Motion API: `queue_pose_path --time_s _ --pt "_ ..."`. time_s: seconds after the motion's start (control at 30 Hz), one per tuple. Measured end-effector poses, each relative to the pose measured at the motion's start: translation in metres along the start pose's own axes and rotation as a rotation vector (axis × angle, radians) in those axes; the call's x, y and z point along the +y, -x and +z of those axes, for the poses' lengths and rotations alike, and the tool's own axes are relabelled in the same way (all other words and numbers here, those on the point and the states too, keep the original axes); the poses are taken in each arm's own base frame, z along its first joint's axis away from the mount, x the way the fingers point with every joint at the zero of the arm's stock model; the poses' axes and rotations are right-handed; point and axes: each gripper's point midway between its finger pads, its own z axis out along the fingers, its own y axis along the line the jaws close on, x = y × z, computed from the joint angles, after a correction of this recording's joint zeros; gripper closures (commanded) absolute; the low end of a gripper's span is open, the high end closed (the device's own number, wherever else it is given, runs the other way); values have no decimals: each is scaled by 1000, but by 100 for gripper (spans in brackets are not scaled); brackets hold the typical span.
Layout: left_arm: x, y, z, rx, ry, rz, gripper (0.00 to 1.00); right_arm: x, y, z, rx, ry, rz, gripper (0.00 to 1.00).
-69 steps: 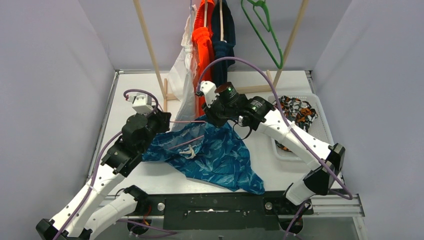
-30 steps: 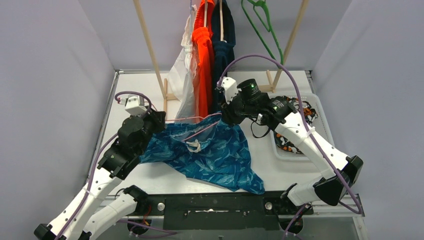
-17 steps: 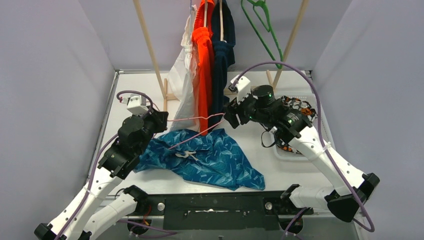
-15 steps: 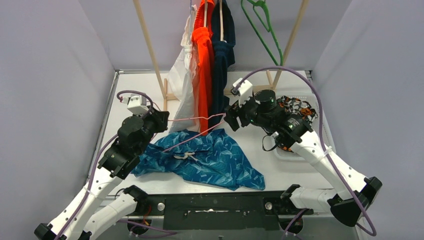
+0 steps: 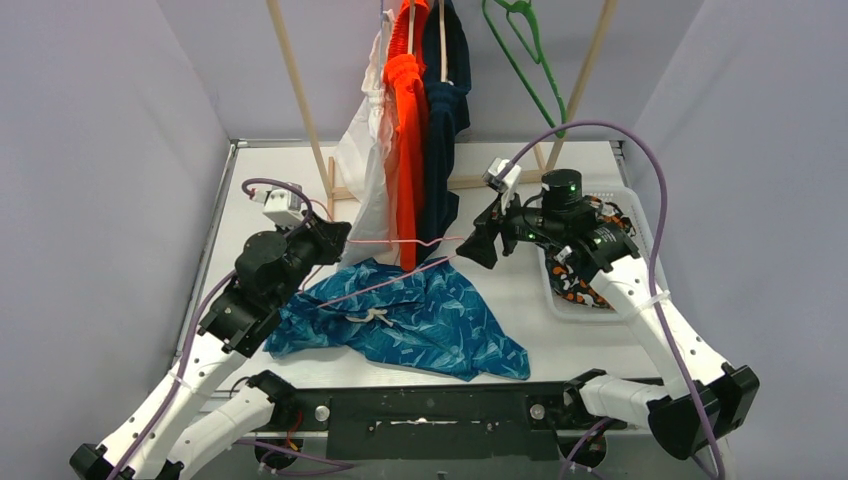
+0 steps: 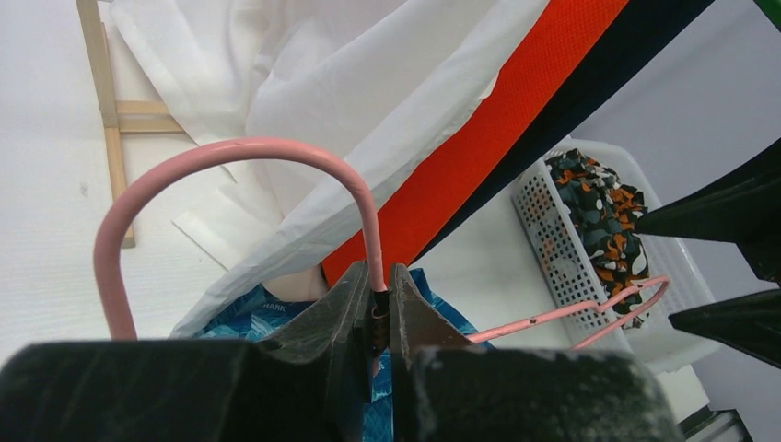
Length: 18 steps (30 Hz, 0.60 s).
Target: Remove the shorts from the hanger
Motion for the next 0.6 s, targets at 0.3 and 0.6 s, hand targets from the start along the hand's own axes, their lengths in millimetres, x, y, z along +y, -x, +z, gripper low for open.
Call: queue_pose_path --time_s 0.3,0.6 --pt "-2 -4 2 9 -10 -6 100 18 -6 10 50 125 28 54" --pt "-1 -5 2 9 -11 -6 100 41 -9 37 132 229 7 81"
